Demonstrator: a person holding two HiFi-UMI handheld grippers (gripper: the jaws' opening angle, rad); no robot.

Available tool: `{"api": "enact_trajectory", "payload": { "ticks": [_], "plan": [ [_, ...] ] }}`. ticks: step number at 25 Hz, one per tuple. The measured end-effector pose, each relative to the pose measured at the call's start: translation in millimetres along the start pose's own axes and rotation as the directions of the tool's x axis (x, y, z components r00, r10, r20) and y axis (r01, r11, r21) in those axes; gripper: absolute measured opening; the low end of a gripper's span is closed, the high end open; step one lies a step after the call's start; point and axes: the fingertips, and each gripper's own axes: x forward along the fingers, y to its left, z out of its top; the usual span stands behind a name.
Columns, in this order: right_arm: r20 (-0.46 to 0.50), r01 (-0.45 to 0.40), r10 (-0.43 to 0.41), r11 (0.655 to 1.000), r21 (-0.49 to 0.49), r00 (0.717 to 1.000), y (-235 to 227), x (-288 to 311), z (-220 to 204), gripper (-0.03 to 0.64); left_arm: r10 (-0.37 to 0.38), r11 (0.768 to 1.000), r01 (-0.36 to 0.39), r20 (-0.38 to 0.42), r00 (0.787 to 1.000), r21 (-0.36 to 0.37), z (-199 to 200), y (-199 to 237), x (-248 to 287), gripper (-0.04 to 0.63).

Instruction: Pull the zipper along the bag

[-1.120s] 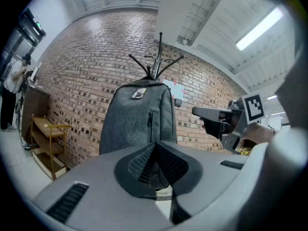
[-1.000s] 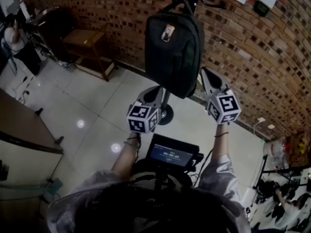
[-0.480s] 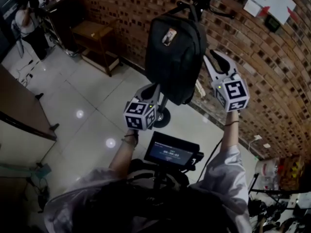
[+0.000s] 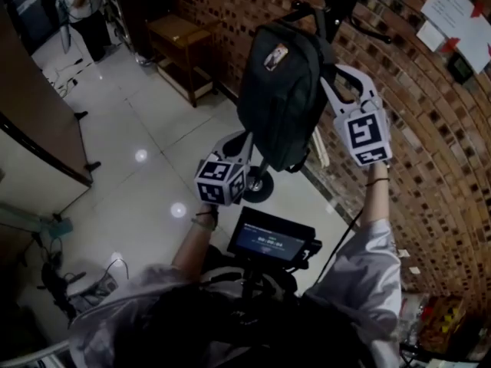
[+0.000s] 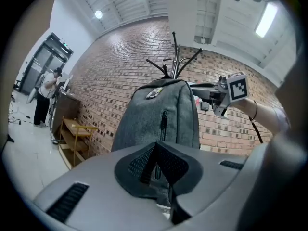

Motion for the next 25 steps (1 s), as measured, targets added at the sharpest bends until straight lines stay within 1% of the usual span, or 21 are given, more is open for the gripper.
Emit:
{"api": "enact_trajectory", "payload": {
  "ticks": [4, 6, 7, 9, 10, 11, 12, 16, 18, 20, 21, 23, 25],
  "plan": [
    [0.010, -0.021, 0.021, 0.996, -0.091, 1.000, -3.8, 6.2, -1.4, 0.123, 0.061, 0.998, -0.060, 0.024, 0.998, -0.022, -1.5, 5.4, -2.2, 0.008],
    [0.003, -0.029, 0.030, 0.984, -0.177, 1.000, -1.7, 7.9, -0.3, 0.121, 0.082, 0.996, -0.081, 0.032, 0.996, -0.033, -1.4, 5.2, -3.8, 0.008],
    [0.000, -0.027, 0.028, 0.971, -0.239, 1.000, 1.0, 8.4, 1.0, 0.116, 0.091, 0.995, -0.090, 0.032, 0.995, -0.035, -1.8, 4.1, -4.6, 0.008],
    [0.004, -0.018, 0.021, 0.928, -0.372, 1.000, 7.6, 9.9, 6.0, 0.091, 0.097, 0.995, -0.096, 0.028, 0.995, -0.030, -4.0, 0.4, -5.0, 0.008],
    [0.009, -0.012, 0.017, 0.909, -0.417, 1.000, 9.8, 11.1, 7.6, 0.089, 0.096, 0.995, -0.095, 0.025, 0.995, -0.024, -5.1, -2.1, -4.4, 0.008],
    [0.015, -0.007, 0.014, 0.900, -0.436, 1.000, 10.3, 12.2, 8.2, 0.089, 0.093, 0.996, -0.093, 0.021, 0.995, -0.017, -6.1, -4.5, -3.4, 0.008],
    [0.022, -0.002, 0.013, 0.900, -0.436, 1.000, 9.4, 13.2, 8.7, 0.089, 0.091, 0.996, -0.091, 0.017, 0.996, -0.011, -6.8, -6.5, -2.3, 0.008],
    [0.048, 0.013, 0.006, 0.921, -0.390, 0.999, 4.5, 13.4, 10.9, 0.083, 0.078, 0.997, -0.078, 0.008, 0.997, 0.006, -4.1, -10.6, 0.2, 0.008],
    [0.064, 0.013, 0.012, 0.927, -0.375, 0.998, 5.0, 9.2, 14.2, 0.053, 0.064, 0.998, -0.064, 0.010, 0.998, 0.014, -0.2, -11.5, 1.6, 0.008],
    [0.089, 0.035, -0.004, 0.934, -0.356, 0.996, 1.9, 3.3, 19.6, 0.011, 0.050, 0.999, -0.050, 0.011, 0.999, 0.019, 3.2, -11.6, 3.4, 0.008],
    [0.098, 0.048, -0.016, 0.939, -0.339, 0.995, -0.4, 1.8, 21.3, 0.002, 0.044, 0.999, -0.044, 0.012, 0.999, 0.020, 4.5, -11.0, 4.3, 0.008],
    [0.093, 0.050, -0.021, 0.945, -0.322, 0.995, -3.0, 2.4, 22.5, 0.002, 0.034, 0.999, -0.034, 0.012, 0.999, 0.018, 6.5, -9.8, 6.0, 0.008],
    [0.062, 0.031, -0.011, 0.939, -0.342, 0.998, -3.6, 4.5, 21.4, 0.002, 0.024, 1.000, -0.024, 0.012, 1.000, 0.015, 7.7, -9.9, 7.5, 0.008]
  ]
}}
